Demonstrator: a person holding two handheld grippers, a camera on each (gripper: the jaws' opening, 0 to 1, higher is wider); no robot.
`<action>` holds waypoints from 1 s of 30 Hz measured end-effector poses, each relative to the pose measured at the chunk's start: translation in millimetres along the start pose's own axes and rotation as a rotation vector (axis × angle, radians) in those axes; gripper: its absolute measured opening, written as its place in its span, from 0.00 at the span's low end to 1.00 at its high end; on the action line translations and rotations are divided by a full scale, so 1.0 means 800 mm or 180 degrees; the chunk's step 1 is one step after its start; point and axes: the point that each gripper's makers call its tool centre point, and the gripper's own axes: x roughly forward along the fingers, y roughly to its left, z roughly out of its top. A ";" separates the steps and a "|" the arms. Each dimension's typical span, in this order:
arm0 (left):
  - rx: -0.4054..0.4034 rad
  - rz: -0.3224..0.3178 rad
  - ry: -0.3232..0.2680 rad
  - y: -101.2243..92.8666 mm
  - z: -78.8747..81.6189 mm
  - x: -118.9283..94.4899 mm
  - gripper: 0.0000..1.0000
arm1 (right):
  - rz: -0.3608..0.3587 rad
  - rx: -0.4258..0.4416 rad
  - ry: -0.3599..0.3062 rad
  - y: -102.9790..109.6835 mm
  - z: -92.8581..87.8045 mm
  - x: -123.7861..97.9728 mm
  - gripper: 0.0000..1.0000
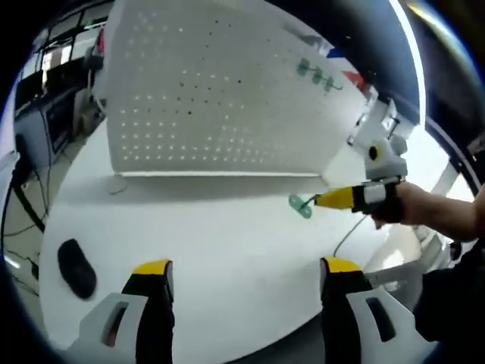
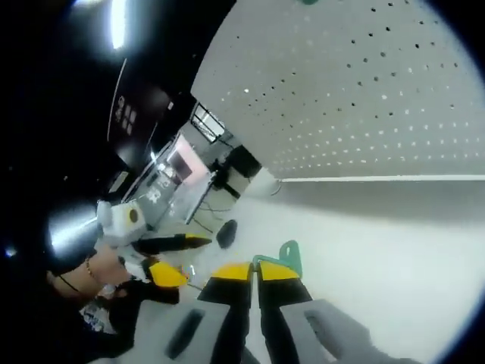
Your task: Insert the hook assembly into the mounting plate slot until the hook locks in place.
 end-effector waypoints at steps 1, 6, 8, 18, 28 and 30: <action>-0.0081 -0.0111 -0.0011 -0.008 0.003 0.002 0.81 | 0.0068 -0.0014 0.0043 0.007 -0.004 -0.001 0.00; -0.0239 -0.0381 0.0021 -0.026 0.009 0.007 0.75 | 0.0390 -0.0076 0.0147 0.039 -0.015 -0.009 0.00; -0.0287 -0.0468 0.0020 -0.033 0.011 0.008 0.75 | 0.0510 -0.0099 0.0166 0.050 -0.016 -0.012 0.00; -0.0547 -0.0924 0.0070 -0.071 0.013 0.009 0.58 | 0.0946 -0.0247 0.0154 0.095 -0.019 -0.018 0.00; -0.0978 -0.1528 0.0118 -0.105 0.015 -0.001 0.30 | 0.1189 -0.0339 0.0117 0.111 -0.016 -0.025 0.00; -0.0999 -0.1590 0.0110 -0.110 0.015 -0.002 0.24 | 0.1216 -0.0360 0.0122 0.113 -0.017 -0.026 0.00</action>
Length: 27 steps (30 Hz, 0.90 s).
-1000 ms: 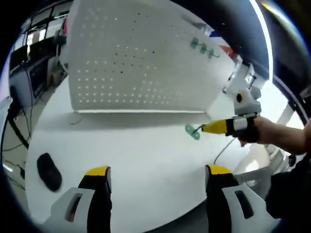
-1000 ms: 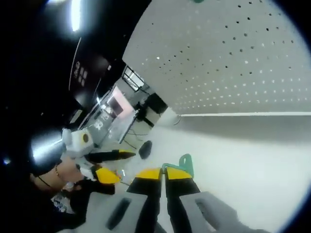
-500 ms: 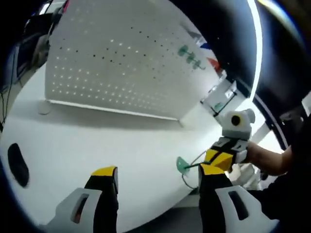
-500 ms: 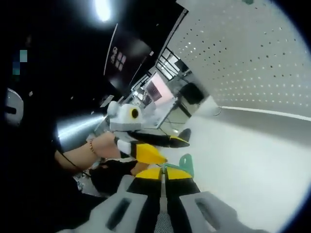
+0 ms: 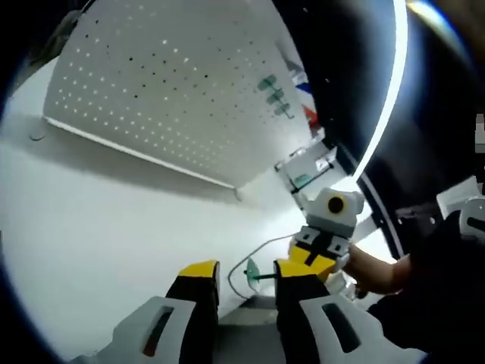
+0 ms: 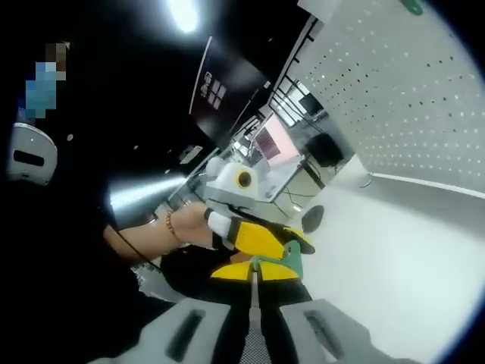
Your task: Insert the hook assembly into the mounting plate slot until the hook locks in place.
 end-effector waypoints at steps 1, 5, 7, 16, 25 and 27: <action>-0.0020 -0.0041 0.0009 -0.003 -0.001 0.000 0.21 | 0.0007 0.0000 0.0011 0.000 -0.001 0.000 0.00; -0.0026 -0.0072 0.0038 -0.006 -0.004 0.002 0.12 | 0.0040 -0.0020 0.0021 0.002 -0.002 -0.002 0.00; 0.0057 -0.0007 0.0085 -0.001 -0.007 0.001 0.07 | 0.0075 -0.0016 0.0021 0.004 -0.002 -0.003 0.00; 0.0231 0.0061 0.0028 -0.005 0.001 0.002 0.02 | -0.0032 -0.0127 0.0091 -0.003 -0.007 -0.010 0.00; 0.0595 0.0285 -0.0063 -0.004 0.016 0.007 0.01 | -0.0256 -0.0227 0.0067 -0.019 -0.003 -0.015 0.01; 0.0722 0.0351 -0.0144 -0.005 0.023 0.008 0.01 | -0.0342 -0.0237 0.0066 -0.024 0.000 -0.017 0.03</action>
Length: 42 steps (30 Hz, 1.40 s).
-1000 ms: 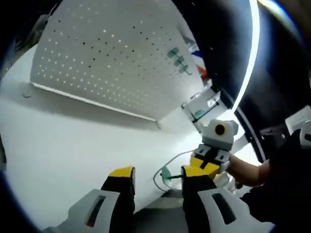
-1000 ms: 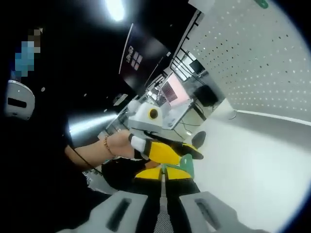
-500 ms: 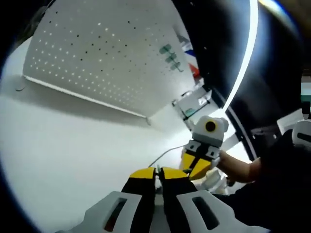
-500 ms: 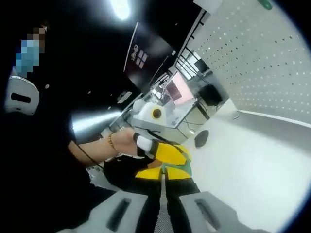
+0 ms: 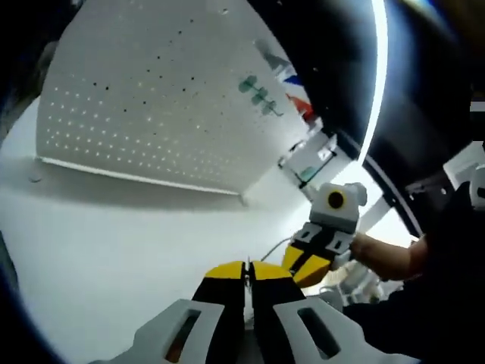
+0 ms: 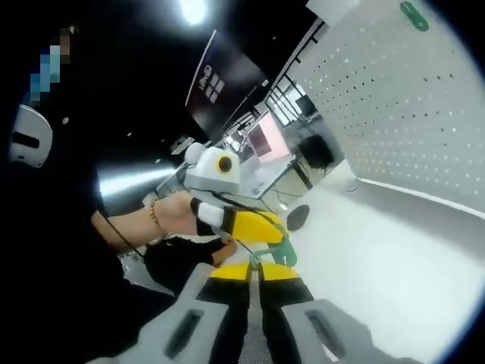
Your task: Insert the hook assembly into the mounting plate slot until the hook locks in place.
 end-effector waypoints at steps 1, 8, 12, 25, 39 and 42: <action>0.0077 0.0082 -0.0035 0.004 0.004 0.000 0.01 | -0.0064 0.0031 0.0022 -0.005 0.000 -0.001 0.06; 0.0903 0.0646 -0.0062 0.029 0.023 -0.004 0.01 | -0.0315 0.0232 -0.0032 -0.022 0.001 -0.016 0.13; 0.0985 0.0686 -0.0245 0.021 0.040 -0.006 0.01 | -0.0304 0.0598 -0.0221 -0.019 0.006 -0.019 0.15; 0.1387 0.0618 -0.0617 -0.004 0.068 -0.007 0.01 | 0.0114 0.2686 -0.1540 -0.031 0.051 -0.021 0.20; 0.1612 0.0553 -0.0634 -0.018 0.067 0.008 0.01 | 0.0443 0.3846 -0.2151 -0.040 0.060 -0.015 0.10; 0.1655 0.0572 -0.0640 -0.018 0.067 0.010 0.01 | 0.0482 0.3941 -0.2146 -0.042 0.057 -0.013 0.10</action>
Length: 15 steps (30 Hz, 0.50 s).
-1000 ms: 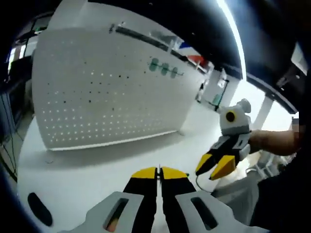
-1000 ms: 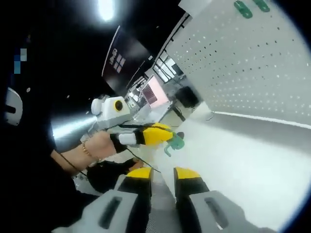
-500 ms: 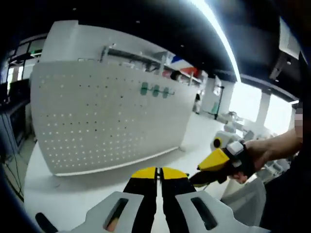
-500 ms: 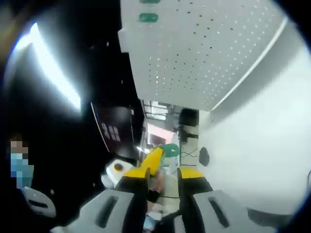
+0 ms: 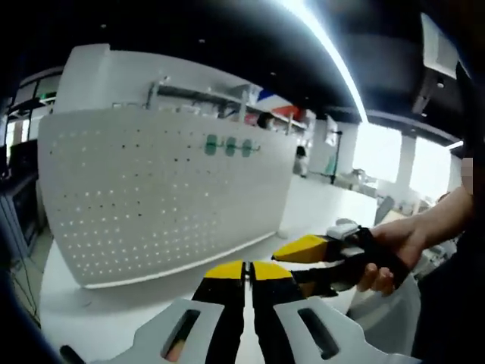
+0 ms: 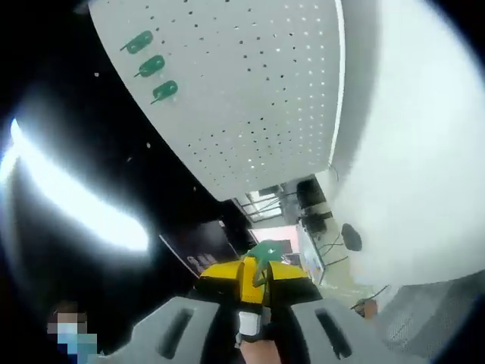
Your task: Insert the hook assembly into the mounting plate slot until the hook locks in place.
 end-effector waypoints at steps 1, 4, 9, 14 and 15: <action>0.0030 0.0000 0.0018 0.000 -0.001 0.001 0.01 | 0.0006 0.0042 0.0007 -0.001 -0.001 0.000 0.09; 0.0070 -0.0029 0.0028 -0.003 -0.002 0.003 0.01 | 0.0005 0.0104 -0.0003 -0.003 -0.001 -0.001 0.08; 0.0082 -0.0047 0.0010 -0.005 -0.003 0.003 0.01 | -0.0019 0.0112 0.0019 -0.006 -0.001 -0.002 0.05; 0.0058 -0.0076 0.0000 -0.004 -0.006 0.001 0.01 | -0.0014 0.0217 0.0038 -0.008 -0.006 -0.003 0.04; 0.0053 -0.0080 -0.0004 -0.005 -0.006 0.001 0.01 | -0.0008 0.0197 0.0053 -0.006 -0.007 -0.003 0.04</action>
